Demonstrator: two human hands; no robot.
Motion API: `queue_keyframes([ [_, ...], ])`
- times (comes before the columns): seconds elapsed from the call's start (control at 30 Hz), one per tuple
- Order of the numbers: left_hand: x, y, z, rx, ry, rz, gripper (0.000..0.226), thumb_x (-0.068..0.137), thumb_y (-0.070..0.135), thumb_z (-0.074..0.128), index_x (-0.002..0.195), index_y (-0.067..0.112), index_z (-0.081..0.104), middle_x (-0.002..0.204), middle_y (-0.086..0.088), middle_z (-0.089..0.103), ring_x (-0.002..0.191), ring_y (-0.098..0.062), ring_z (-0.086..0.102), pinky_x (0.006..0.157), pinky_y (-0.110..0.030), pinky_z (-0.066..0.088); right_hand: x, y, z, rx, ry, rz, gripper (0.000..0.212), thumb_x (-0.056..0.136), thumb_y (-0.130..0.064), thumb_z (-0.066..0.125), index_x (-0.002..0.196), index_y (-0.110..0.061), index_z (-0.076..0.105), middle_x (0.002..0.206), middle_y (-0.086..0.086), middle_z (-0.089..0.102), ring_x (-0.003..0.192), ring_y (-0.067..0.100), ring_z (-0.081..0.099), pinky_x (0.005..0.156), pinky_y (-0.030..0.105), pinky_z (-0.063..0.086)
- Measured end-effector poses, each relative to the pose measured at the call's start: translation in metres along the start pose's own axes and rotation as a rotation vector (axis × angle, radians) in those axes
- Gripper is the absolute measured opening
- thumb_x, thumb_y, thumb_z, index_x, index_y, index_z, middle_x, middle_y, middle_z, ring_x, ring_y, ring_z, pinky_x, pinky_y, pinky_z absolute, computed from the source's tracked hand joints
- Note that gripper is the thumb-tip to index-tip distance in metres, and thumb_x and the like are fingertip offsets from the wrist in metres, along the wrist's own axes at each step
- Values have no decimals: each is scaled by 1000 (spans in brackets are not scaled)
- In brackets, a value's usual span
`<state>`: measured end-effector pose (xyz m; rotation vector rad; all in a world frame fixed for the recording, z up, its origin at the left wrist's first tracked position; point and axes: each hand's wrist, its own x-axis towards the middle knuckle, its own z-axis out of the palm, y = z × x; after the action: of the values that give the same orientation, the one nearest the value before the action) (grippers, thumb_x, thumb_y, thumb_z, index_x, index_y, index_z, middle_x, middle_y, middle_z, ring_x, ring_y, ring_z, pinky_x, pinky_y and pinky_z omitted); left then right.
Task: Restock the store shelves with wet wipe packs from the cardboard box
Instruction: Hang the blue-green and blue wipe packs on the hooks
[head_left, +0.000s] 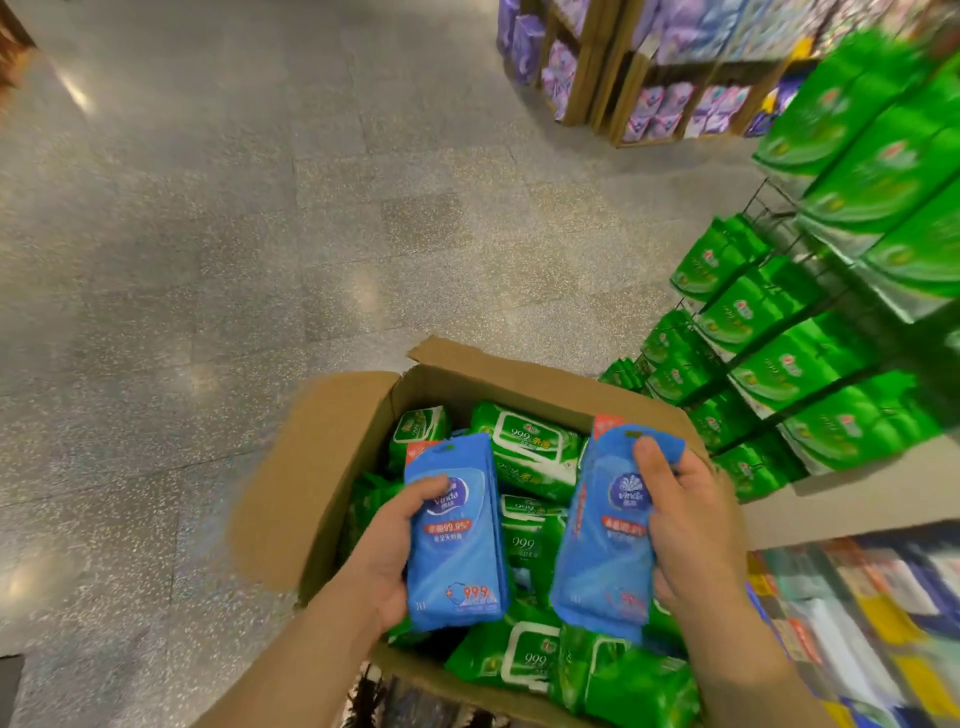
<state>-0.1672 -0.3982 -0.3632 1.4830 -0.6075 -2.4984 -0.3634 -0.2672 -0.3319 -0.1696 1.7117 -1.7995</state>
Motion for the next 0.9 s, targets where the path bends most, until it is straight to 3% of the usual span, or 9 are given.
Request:
queue_keyframes([
  [0.07, -7, 4, 8, 66, -21, -48, 62, 72, 45, 75, 119, 5, 72, 120, -27, 70, 107, -44, 67, 95, -56, 53, -20, -16, 27, -43, -78, 44, 15, 101, -18, 59, 93, -12, 70, 82, 13, 77, 63, 24, 72, 58, 41, 61],
  [0.13, -12, 5, 14, 93, -96, -94, 65, 78, 55, 69, 122, 8, 74, 123, -25, 70, 118, -44, 65, 103, -56, 51, -31, -15, 50, -189, -100, 17, 18, 100, -22, 63, 86, -15, 71, 85, 14, 78, 73, 31, 75, 69, 50, 62],
  [0.27, -23, 7, 23, 95, -287, -121, 64, 89, 68, 51, 106, 15, 82, 117, -21, 74, 97, -36, 74, 91, -48, 57, -42, -3, 76, -561, 18, -113, 27, 98, -37, 65, 79, -18, 69, 75, 4, 74, 77, 29, 73, 75, 52, 58],
  [0.37, -28, 5, 18, 121, -374, -114, 57, 83, 56, 69, 115, 10, 78, 118, -25, 72, 90, -37, 74, 77, -45, 61, -57, 1, 86, -485, 119, -68, 19, 96, -38, 66, 81, -28, 72, 77, 0, 75, 77, 26, 74, 77, 54, 59],
  [0.43, -27, 1, 16, 158, -392, -93, 69, 71, 38, 88, 128, 6, 67, 122, -29, 69, 93, -40, 72, 81, -49, 60, -67, 5, 88, -468, 176, -82, 19, 96, -38, 67, 84, -25, 72, 81, -1, 75, 81, 23, 73, 79, 50, 59],
  [0.53, -26, -5, 18, 233, -418, -92, 85, 56, 25, 90, 133, 2, 61, 120, -31, 68, 98, -43, 67, 91, -60, 54, -81, 7, 84, -439, 262, -80, 14, 99, -42, 61, 101, -28, 65, 93, -5, 70, 86, 11, 68, 70, 29, 51],
  [0.63, -23, -14, 23, 288, -463, -150, 76, 61, 17, 87, 132, 2, 63, 119, -31, 69, 94, -42, 69, 88, -57, 56, -103, 12, 62, -322, 313, 30, 41, 95, -50, 61, 129, -28, 53, 111, 0, 63, 95, 11, 65, 73, 27, 51],
  [0.77, -32, -34, 45, 342, -570, -193, 67, 69, 19, 78, 131, -2, 63, 107, -27, 72, 81, -38, 71, 78, -48, 59, -148, 22, 20, -172, 267, 176, 107, 54, -91, 72, 140, -30, 53, 128, -5, 69, 113, 17, 69, 101, 48, 54],
  [0.9, -55, -65, 81, 464, -641, -150, 75, 64, 21, 86, 133, 3, 62, 118, -30, 69, 94, -42, 71, 78, -50, 61, -188, 17, -6, -55, 165, 82, 42, 98, -27, 69, 137, -25, 54, 123, -5, 74, 114, 22, 71, 98, 46, 57],
])
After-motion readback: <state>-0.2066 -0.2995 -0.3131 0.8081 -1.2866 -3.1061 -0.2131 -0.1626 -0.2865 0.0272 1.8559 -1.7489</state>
